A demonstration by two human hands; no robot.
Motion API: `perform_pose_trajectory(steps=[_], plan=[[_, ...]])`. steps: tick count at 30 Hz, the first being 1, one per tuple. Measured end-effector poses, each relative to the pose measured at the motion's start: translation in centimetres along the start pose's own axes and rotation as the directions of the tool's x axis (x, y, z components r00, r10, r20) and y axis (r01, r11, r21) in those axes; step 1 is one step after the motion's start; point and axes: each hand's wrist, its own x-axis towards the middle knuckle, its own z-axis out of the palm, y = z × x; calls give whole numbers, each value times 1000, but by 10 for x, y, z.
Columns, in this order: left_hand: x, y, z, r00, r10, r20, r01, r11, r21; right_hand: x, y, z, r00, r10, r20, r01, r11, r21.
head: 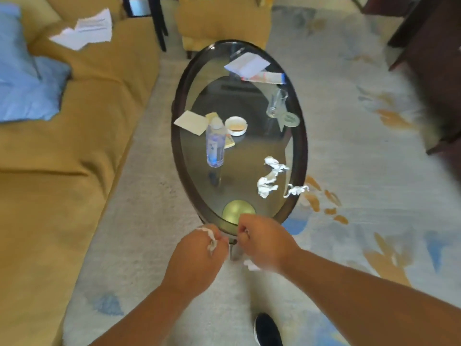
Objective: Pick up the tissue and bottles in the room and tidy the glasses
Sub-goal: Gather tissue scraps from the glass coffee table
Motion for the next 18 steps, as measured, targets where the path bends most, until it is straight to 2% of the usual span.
perform_pose_trajectory(steps=[4, 8, 18], plan=[[15, 18, 6, 993, 101, 68, -102, 995, 14, -6, 18, -15, 996, 72, -50, -70, 996, 49], [25, 33, 21, 989, 121, 80, -125, 991, 43, -10, 39, -22, 995, 93, -37, -90, 993, 72], [67, 79, 75, 1000, -20, 6, 19, 996, 84, 23, 104, -66, 999, -24, 40, 24, 1000, 19]])
